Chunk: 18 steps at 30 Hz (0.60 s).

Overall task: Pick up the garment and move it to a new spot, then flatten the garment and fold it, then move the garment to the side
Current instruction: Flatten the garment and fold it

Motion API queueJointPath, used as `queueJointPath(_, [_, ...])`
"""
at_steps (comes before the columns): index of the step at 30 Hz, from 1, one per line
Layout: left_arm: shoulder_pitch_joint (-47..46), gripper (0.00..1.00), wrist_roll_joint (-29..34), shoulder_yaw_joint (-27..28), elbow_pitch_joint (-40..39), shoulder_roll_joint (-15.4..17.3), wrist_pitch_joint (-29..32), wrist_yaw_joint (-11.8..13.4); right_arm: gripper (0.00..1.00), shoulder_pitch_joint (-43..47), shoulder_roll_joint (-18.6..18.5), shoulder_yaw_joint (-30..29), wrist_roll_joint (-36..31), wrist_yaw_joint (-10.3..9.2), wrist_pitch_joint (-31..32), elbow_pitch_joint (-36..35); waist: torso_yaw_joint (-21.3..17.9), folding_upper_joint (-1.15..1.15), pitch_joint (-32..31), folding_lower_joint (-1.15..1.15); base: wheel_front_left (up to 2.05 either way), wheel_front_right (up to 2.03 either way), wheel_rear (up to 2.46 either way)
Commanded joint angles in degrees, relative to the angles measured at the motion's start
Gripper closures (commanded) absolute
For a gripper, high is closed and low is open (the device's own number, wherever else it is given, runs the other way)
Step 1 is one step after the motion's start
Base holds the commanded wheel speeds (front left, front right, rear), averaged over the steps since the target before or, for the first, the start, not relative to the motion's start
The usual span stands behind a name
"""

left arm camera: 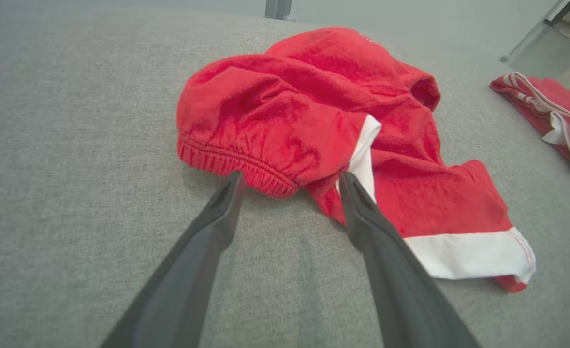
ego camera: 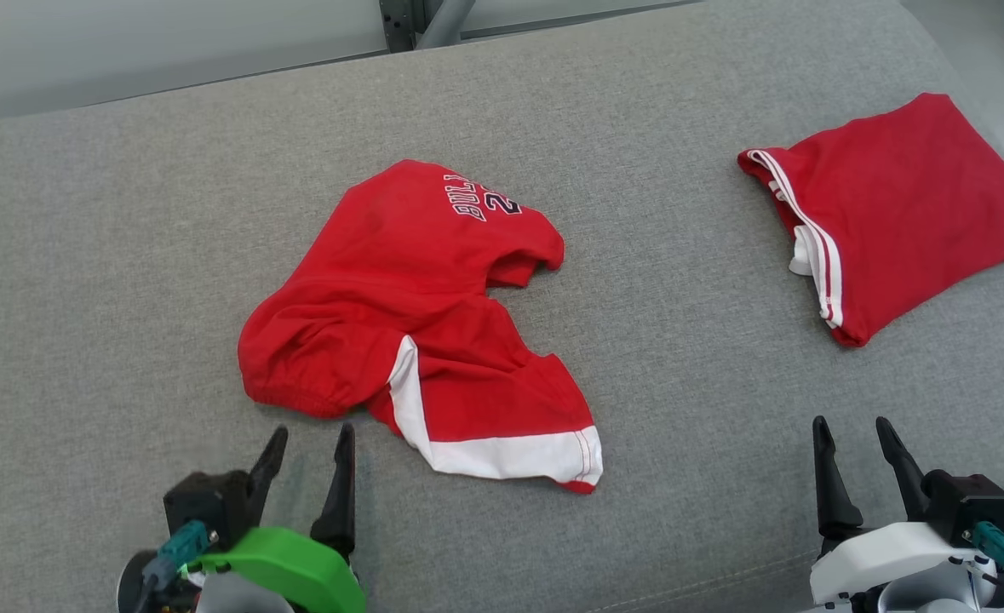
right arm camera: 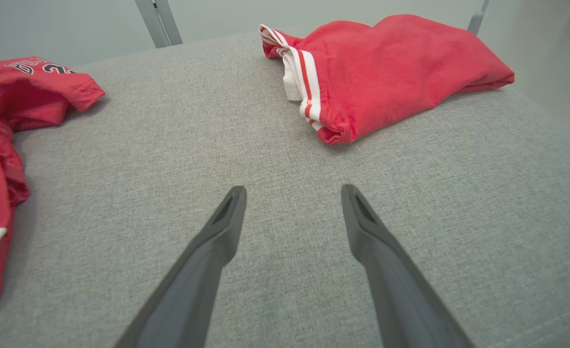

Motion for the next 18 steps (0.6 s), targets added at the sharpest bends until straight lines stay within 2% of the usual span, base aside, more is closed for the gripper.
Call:
queueJointPath(1, [1.38, 0.00, -0.09, 0.18, -0.50, 0.67, 0.28, 0.51, 0.00, 0.38, -0.12, -0.15, -0.42, -0.11, -0.18, -0.11, 0.30, 0.03, -0.17, 0.00, 0.00, 0.00, 0.00])
queueJointPath(3, [3.81, 0.00, -1.59, 0.18, -1.65, 0.80, 0.86, 0.78, 0.00, 0.38, -0.11, -0.29, -0.50, -0.11, -0.18, -0.14, 0.51, 0.03, -0.14, 0.00, 0.00, 0.00, 0.00])
queueJointPath(6, [4.27, 0.00, -2.50, -0.40, 0.26, 0.58, 0.73, -0.60, 0.00, 0.23, -0.10, -0.07, -0.72, -0.11, -0.18, -0.01, 0.86, 0.03, -0.05, 0.00, 0.00, 0.00, 0.00])
queueJointPath(13, [-2.72, 0.00, -2.73, -1.04, 12.85, -3.31, -3.15, -6.29, 0.00, -0.86, -0.12, 0.43, -1.27, -0.11, -0.18, 0.08, 0.16, 0.03, 0.38, 0.00, 0.00, 0.00, 0.00])
queueJointPath(18, [-5.98, 0.00, -2.28, -0.72, 18.90, -5.09, -6.37, -8.09, 0.00, -0.29, -0.11, -0.04, -1.41, -0.11, -0.18, -0.02, -0.89, 0.03, 0.56, 0.00, 0.00, 0.00, 0.00])
